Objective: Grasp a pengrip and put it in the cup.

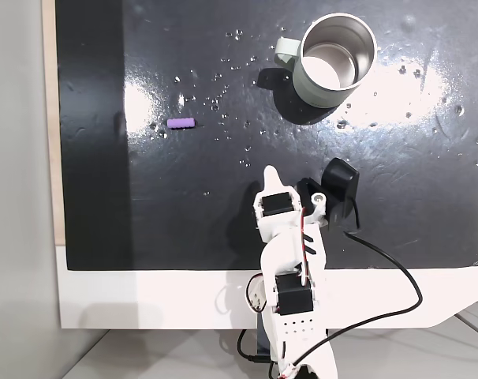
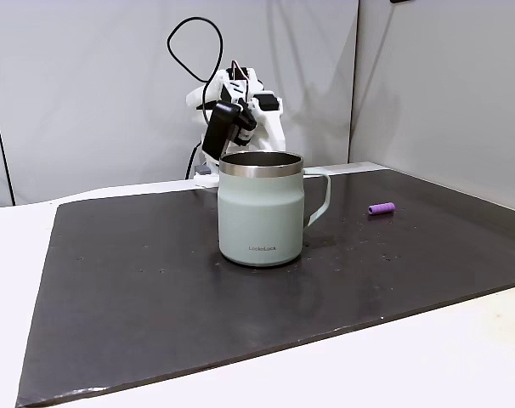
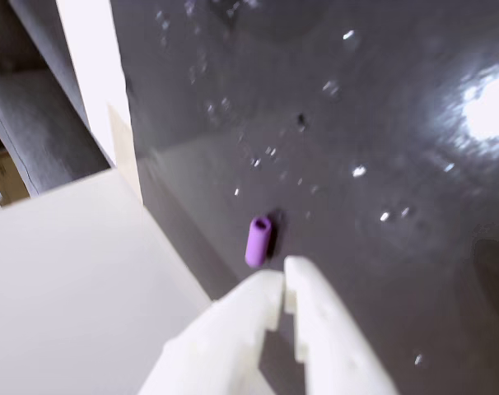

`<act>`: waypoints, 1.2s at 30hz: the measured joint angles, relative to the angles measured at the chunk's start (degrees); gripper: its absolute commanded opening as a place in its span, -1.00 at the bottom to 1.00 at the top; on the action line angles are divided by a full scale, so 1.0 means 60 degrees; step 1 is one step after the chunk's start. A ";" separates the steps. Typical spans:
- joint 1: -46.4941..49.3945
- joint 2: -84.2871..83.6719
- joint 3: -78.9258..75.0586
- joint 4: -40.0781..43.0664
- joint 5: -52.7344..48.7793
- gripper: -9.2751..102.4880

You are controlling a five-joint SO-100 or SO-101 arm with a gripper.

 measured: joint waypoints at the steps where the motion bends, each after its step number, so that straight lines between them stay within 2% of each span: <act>1: -0.0088 -0.0615 -0.0483 0.0015 0.0073 -0.84; 15: -0.1406 -0.7734 -0.5493 0.0161 0.1904 -0.84; 25: -0.2095 -1.2495 -1.0093 0.1772 0.4233 -0.83; 31: -0.2124 -1.4517 -1.2231 0.2710 0.5068 -0.69; 36: -0.2241 -1.6626 -1.4414 0.3779 0.5508 -0.48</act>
